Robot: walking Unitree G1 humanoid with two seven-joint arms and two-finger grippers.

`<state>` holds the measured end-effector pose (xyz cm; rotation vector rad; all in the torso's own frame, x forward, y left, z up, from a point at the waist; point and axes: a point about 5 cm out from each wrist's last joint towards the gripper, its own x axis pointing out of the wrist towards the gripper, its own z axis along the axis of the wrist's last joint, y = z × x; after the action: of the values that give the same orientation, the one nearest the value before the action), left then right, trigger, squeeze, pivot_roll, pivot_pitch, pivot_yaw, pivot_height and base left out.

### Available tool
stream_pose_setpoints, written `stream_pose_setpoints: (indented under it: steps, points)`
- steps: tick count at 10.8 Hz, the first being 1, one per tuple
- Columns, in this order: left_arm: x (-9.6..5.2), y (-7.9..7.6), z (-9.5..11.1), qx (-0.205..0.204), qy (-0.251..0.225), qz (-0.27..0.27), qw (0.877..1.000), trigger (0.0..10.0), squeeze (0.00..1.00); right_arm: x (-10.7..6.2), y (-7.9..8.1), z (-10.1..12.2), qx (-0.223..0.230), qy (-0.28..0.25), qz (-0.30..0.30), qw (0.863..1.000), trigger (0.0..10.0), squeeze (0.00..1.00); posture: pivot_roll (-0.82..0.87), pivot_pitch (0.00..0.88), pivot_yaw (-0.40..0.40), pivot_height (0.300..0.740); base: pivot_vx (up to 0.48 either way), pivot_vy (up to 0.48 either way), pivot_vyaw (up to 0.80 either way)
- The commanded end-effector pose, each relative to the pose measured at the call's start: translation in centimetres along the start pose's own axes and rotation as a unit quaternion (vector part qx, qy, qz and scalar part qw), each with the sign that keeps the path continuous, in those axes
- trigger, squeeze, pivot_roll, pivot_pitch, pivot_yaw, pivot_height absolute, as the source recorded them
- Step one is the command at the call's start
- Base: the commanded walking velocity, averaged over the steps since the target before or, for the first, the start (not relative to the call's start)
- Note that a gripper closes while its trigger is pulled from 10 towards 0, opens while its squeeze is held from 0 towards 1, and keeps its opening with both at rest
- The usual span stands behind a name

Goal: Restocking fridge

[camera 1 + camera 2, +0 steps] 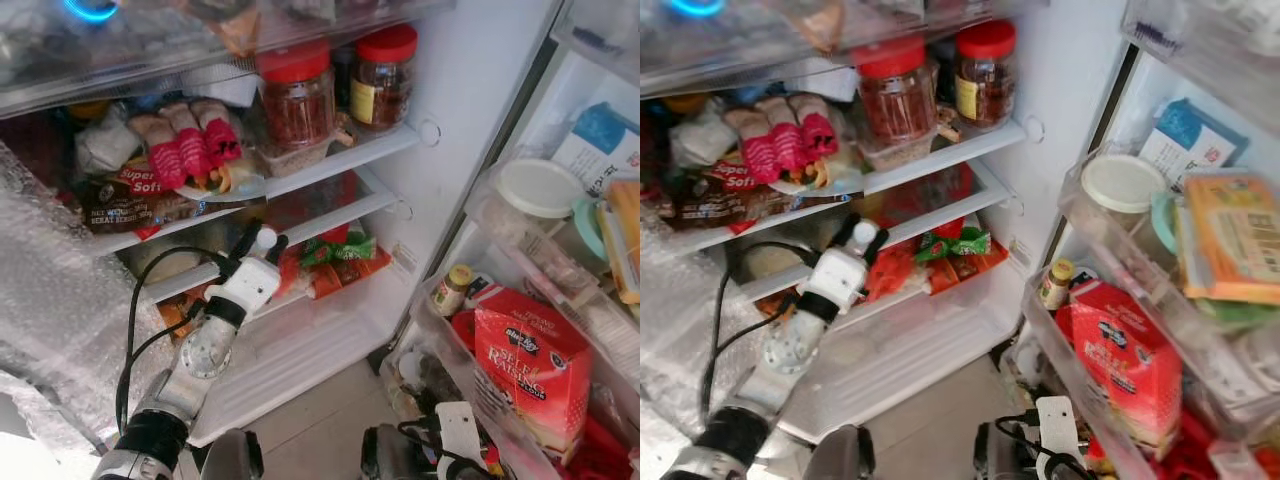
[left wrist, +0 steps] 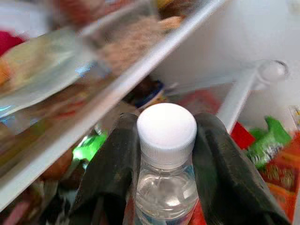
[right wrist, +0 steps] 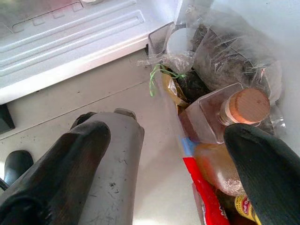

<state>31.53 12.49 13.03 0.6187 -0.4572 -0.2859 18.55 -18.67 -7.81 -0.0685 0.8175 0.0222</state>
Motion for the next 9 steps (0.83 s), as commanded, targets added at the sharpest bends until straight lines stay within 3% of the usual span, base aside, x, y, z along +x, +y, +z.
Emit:
stream_pose_setpoints:
  steps: [1, 2, 3, 5, 6, 7, 8, 9]
  points:
    - [-0.5, -0.7, -0.1, 0.029, -0.012, -0.024, 0.999, 10.0, 0.0, -1.4, 0.6, -4.5, 0.002, 0.088, 0.009, 0.996, 10.0, 0.0, -0.14, 0.184, -0.003, 0.633, 0.0, 0.0, 0.0]
    - [-1.6, -1.4, -1.5, 0.068, 0.004, -0.065, 0.996, 10.0, 0.0, -1.3, 0.7, -4.4, 0.006, 0.084, 0.011, 0.996, 10.0, 0.0, -0.14, 0.186, -0.004, 0.633, 0.0, 0.0, 0.0]
    - [-2.3, -1.1, -2.8, 0.126, 0.02, -0.05, 0.991, 10.0, 0.0, -1.3, 0.6, -4.3, 0.011, 0.079, 0.01, 0.997, 10.0, 0.0, -0.15, 0.187, -0.006, 0.633, 0.0, 0.0, 0.0]
    - [-1.6, 0.0, -2.3, 0.246, -0.039, -0.003, 0.969, 10.0, 0.0, -1.3, 0.5, -4.3, 0.012, 0.077, 0.01, 0.997, 10.0, 0.0, -0.15, 0.192, -0.013, 0.633, 0.0, 0.0, 0.0]
    - [-1.9, 0.5, -3.3, 0.235, 0.001, 0.026, 0.972, 10.0, 0.0, -1.3, 0.6, -4.3, 0.011, 0.077, 0.011, 0.997, 10.0, 0.0, -0.15, 0.193, -0.012, 0.633, 0.0, 0.0, 0.0]
    - [-3.1, 1.4, -5.2, 0.122, 0.096, 0.115, 0.981, 10.0, 0.0, -1.3, 0.6, -4.3, 0.013, 0.075, 0.012, 0.997, 10.0, 0.0, -0.15, 0.193, -0.012, 0.633, 0.0, 0.0, 0.0]
    - [-3.7, 1.5, -6.1, 0.028, 0.148, 0.15, 0.977, 10.0, 0.0, -1.3, 0.6, -4.3, 0.013, 0.075, 0.012, 0.997, 10.0, 0.0, -0.15, 0.192, -0.013, 0.633, 0.0, 0.0, 0.0]
    - [-4.4, 0.0, -7.7, -0.135, 0.237, 0.134, 0.953, 10.0, 0.0, -1.3, 0.6, -4.2, 0.012, 0.074, 0.013, 0.997, 10.0, 0.0, -0.15, 0.189, -0.014, 0.633, 0.0, 0.0, 0.0]
